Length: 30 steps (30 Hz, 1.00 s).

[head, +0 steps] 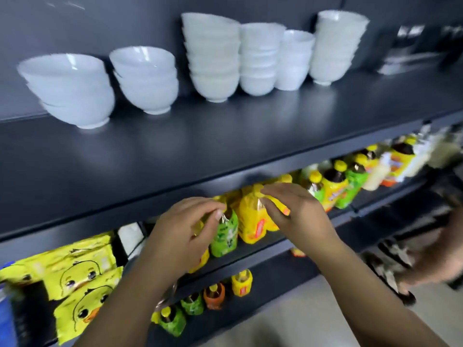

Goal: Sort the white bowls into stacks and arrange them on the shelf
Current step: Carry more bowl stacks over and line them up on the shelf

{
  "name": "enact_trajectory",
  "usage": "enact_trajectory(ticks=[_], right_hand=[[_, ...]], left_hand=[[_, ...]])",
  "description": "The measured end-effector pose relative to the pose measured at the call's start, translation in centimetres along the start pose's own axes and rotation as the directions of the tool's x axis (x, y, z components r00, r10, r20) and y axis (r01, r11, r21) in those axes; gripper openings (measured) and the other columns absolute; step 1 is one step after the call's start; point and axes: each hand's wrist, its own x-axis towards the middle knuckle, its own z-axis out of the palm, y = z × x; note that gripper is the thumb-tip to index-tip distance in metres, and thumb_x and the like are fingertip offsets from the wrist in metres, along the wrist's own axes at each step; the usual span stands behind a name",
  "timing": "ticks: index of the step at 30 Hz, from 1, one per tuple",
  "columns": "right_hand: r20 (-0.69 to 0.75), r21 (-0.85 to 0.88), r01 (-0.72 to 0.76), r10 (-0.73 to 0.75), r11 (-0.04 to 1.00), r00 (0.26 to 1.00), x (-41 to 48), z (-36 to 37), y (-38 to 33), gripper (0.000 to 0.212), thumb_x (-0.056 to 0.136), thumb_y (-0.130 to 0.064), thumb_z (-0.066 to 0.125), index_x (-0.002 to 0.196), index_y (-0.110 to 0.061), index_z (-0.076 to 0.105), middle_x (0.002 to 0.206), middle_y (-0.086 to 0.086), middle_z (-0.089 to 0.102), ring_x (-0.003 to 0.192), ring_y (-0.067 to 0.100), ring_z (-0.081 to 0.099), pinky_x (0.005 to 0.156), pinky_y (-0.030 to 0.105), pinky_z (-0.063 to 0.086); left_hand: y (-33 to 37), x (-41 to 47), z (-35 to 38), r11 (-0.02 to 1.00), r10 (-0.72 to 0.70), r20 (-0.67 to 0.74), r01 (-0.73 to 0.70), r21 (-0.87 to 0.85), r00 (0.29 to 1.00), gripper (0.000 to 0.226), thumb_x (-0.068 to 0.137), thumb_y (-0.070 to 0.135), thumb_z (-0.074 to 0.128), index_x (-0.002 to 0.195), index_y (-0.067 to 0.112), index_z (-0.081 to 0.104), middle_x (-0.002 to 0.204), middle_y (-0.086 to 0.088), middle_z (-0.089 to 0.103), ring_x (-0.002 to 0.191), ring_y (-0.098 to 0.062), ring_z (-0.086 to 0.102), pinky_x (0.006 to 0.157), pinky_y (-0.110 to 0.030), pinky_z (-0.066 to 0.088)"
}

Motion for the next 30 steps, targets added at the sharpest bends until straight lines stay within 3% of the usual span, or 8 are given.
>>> enact_trajectory(ticks=[2, 7, 11, 15, 18, 21, 26, 30], right_hand=[[0.024, 0.075, 0.085, -0.087, 0.994, 0.996, 3.3, 0.7, -0.2, 0.033, 0.085, -0.032, 0.051, 0.09, -0.007, 0.072, 0.087, 0.005, 0.073, 0.084, 0.018, 0.065, 0.08, 0.023, 0.045], [0.05, 0.271, 0.248, -0.271, 0.93, 0.961, 10.3, 2.7, -1.3, 0.032, 0.082, -0.03, 0.051, 0.091, -0.007, 0.072, 0.09, 0.005, 0.072, 0.091, 0.012, 0.055, 0.084, 0.022, 0.041], [0.109, 0.376, 0.319, -0.384, 0.87, 0.917, 14.9, 4.6, -3.1, 0.03, 0.082, -0.031, 0.056, 0.095, -0.008, 0.071, 0.094, 0.004, 0.072, 0.09, 0.021, 0.066, 0.083, 0.02, 0.037], [0.371, 0.493, 0.16, -0.372, 0.855, 0.851, 18.8, 7.5, -5.5, 0.037, 0.09, -0.033, 0.055, 0.122, -0.015, 0.058, 0.125, -0.002, 0.059, 0.115, 0.013, 0.052, 0.09, 0.015, 0.033], [0.499, 0.499, 0.058, -0.341, 0.865, 0.797, 21.2, 10.4, -7.8, 0.052, 0.09, -0.041, 0.051, 0.134, -0.016, 0.044, 0.137, -0.002, 0.048, 0.124, 0.013, 0.044, 0.097, 0.019, 0.03], [0.568, 0.492, -0.057, -0.271, 0.869, 0.778, 23.1, 13.3, -10.4, 0.06, 0.09, -0.043, 0.051, 0.138, -0.01, 0.036, 0.141, 0.004, 0.043, 0.129, 0.017, 0.04, 0.096, 0.023, 0.031], [0.615, 0.474, -0.317, -0.051, 0.822, 0.787, 25.3, 18.1, -12.8, 0.054, 0.085, -0.044, 0.057, 0.123, -0.008, 0.042, 0.132, 0.004, 0.048, 0.123, 0.022, 0.045, 0.087, 0.026, 0.034], [0.558, 0.603, -0.413, 0.01, 0.683, 0.83, 25.9, 20.6, -13.7, 0.075, 0.077, -0.039, 0.068, 0.138, -0.018, 0.03, 0.137, -0.005, 0.045, 0.125, 0.013, 0.043, 0.104, 0.029, 0.035]], left_hand=[[0.2, 1.2, -1.0, 0.998, -0.022, -0.065, 0.026, 0.054, 0.998, 0.029, 0.084, 0.037, 0.043, 0.094, 0.027, 0.068, 0.094, 0.032, 0.053, 0.095, 0.018, 0.047, 0.083, 0.002, 0.031], [-0.4, 3.4, -3.2, 0.957, -0.122, -0.255, 0.181, 0.225, 0.959, 0.035, 0.083, 0.032, 0.045, 0.091, 0.011, 0.072, 0.093, 0.017, 0.058, 0.095, -0.003, 0.054, 0.084, 0.003, 0.03], [-1.6, 4.2, -4.9, 0.903, -0.249, -0.406, 0.363, 0.232, 0.879, 0.042, 0.081, 0.041, 0.044, 0.091, 0.012, 0.073, 0.092, 0.017, 0.061, 0.094, 0.001, 0.055, 0.079, 0.005, 0.033], [-4.1, 4.7, -6.8, 0.839, -0.392, -0.477, 0.519, 0.166, 0.787, 0.035, 0.084, 0.04, 0.053, 0.095, 0.013, 0.072, 0.095, 0.014, 0.064, 0.096, 0.004, 0.054, 0.078, 0.005, 0.032], [-6.8, 5.6, -9.0, 0.793, -0.462, -0.507, 0.595, 0.13, 0.727, 0.018, 0.09, 0.02, 0.056, 0.099, 0.012, 0.07, 0.096, 0.012, 0.063, 0.094, 0.001, 0.056, 0.078, 0.002, 0.033], [-9.9, 6.9, -11.7, 0.772, -0.511, -0.495, 0.628, 0.096, 0.703, 0.02, 0.091, 0.023, 0.054, 0.106, 0.016, 0.065, 0.101, 0.012, 0.061, 0.101, -0.007, 0.056, 0.084, -0.011, 0.038], [-16.4, 10.5, -15.9, 0.82, -0.487, -0.401, 0.564, 0.097, 0.776, 0.058, 0.085, 0.045, 0.057, 0.133, 0.016, 0.041, 0.136, 0.001, 0.047, 0.127, -0.013, 0.04, 0.106, -0.032, 0.033], [-19.8, 12.8, -17.2, 0.851, -0.526, -0.344, 0.476, -0.222, 0.778, 0.088, 0.066, 0.058, 0.063, 0.136, 0.02, 0.027, 0.137, 0.007, 0.039, 0.126, -0.009, 0.038, 0.103, -0.026, 0.035]])
